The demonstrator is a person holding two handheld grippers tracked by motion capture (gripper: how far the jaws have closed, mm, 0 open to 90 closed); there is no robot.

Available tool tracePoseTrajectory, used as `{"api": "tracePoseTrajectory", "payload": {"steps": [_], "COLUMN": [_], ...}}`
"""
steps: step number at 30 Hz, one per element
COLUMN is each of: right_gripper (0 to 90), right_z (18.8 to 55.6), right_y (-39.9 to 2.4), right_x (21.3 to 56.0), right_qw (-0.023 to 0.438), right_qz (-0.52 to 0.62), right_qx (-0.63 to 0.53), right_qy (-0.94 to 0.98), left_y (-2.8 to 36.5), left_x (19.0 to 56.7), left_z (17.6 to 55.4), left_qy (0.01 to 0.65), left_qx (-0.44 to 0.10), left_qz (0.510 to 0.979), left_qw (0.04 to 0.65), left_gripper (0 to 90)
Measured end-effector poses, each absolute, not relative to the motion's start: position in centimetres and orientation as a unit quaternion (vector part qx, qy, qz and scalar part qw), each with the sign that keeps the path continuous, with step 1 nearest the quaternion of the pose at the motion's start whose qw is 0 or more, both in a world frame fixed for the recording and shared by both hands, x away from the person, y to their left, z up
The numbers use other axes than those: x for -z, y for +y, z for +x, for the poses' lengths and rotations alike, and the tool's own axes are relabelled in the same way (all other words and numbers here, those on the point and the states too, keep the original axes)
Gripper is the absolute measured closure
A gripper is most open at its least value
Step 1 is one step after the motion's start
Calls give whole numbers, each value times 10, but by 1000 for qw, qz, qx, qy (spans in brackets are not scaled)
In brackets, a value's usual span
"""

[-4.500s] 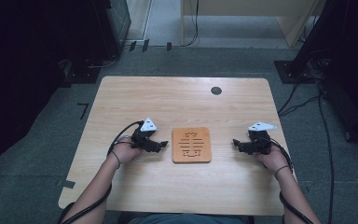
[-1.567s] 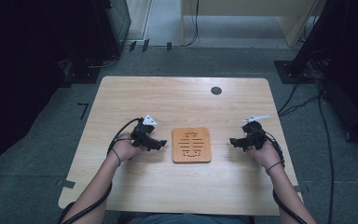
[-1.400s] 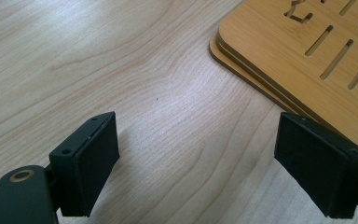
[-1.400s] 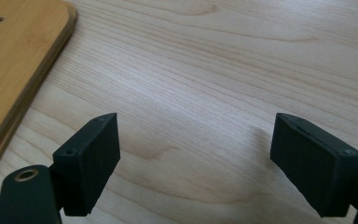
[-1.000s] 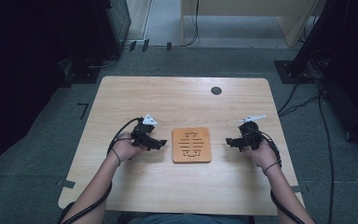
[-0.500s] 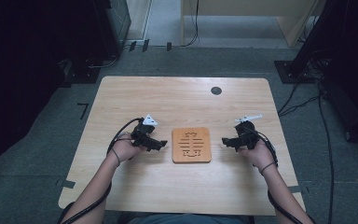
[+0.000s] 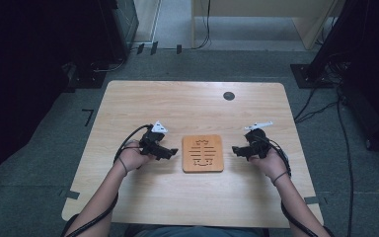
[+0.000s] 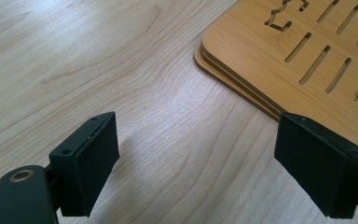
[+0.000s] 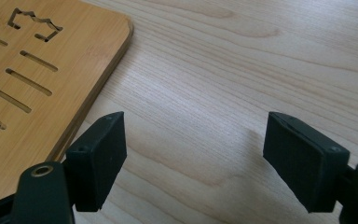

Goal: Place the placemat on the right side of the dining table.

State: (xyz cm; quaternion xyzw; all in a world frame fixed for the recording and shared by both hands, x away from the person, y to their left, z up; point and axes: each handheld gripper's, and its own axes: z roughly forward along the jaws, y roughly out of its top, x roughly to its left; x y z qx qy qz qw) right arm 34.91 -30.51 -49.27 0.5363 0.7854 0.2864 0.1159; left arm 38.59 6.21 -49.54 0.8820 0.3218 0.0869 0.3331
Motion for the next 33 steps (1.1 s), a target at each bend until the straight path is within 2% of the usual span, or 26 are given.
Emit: {"api": "tracePoseTrajectory", "payload": {"steps": [33], "right_gripper": [208], "right_z": [355], "right_y": [-283], "right_x": [499], "right_qw": [124], "right_qz": [522], "right_qx": [-283], "right_qy": [795], "left_y": [60], "left_x": [496], "left_z": [381], "left_qy": [318], "left_qx": [-90], "left_qz": [882], "left_qw": [335], "left_gripper": [131]}}
